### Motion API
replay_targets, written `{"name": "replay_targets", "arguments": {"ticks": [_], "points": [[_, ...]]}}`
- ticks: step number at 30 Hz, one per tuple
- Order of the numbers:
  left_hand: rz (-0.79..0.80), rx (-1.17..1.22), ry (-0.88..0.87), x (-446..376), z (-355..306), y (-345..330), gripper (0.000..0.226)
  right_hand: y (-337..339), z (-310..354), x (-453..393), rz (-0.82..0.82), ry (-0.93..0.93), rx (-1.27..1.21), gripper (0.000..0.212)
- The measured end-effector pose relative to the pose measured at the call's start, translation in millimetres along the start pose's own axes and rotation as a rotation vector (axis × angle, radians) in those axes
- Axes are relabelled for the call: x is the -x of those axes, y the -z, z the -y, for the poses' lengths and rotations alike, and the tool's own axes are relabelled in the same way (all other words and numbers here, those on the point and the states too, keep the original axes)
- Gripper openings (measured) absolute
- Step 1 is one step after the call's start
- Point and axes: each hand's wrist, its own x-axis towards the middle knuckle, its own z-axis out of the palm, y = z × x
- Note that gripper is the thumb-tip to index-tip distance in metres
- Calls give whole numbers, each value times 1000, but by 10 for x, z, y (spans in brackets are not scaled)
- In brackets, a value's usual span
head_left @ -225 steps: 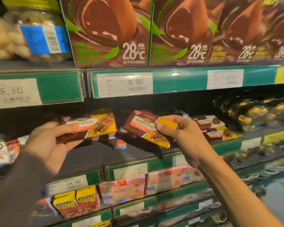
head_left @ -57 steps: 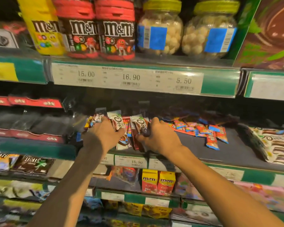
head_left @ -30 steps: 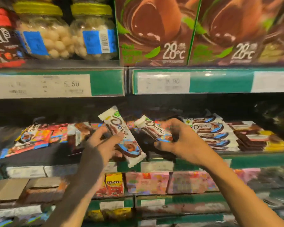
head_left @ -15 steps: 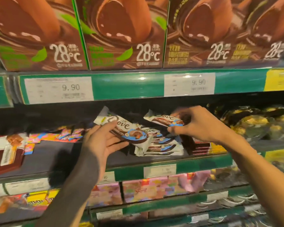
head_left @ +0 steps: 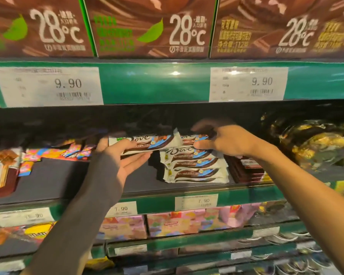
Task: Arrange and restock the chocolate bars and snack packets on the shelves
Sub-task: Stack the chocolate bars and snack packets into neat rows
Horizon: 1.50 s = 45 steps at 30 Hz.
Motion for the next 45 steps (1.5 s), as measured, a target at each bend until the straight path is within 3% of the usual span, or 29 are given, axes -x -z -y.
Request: {"name": "replay_targets", "arguments": {"ticks": [7, 14, 17, 20, 24, 27, 30, 34, 41, 45], "points": [[-29, -187, 18, -135, 5, 87, 12, -24, -149, 21, -63, 10, -23, 34], [-10, -317, -38, -240, 77, -69, 24, -2, -174, 5, -75, 17, 23, 29], [37, -382, -27, -262, 102, -134, 40, 35, -160, 50, -97, 13, 15, 41], [68, -456, 1, -252, 132, -200, 34, 79, -124, 179, -134, 82, -74, 55], [134, -518, -2, -195, 205, -358, 26, 15, 0, 267, -64, 173, 7, 56], [170, -659, -111, -166, 242, -405, 20, -14, -24, 261, -84, 144, 87, 46], [211, -960, -319, -168, 269, -367, 13, -18, -84, 259, -79, 163, 157, 45], [197, -1204, -429, -248, 333, -285, 25, -45, -142, 241, -89, 185, 246, 40], [201, -1246, -384, -265, 429, -233, 40, -104, -216, 222, -61, 152, 154, 58], [203, -1271, -359, -281, 458, -301, 46, -122, -240, 211, -57, 138, 131, 52]]}}
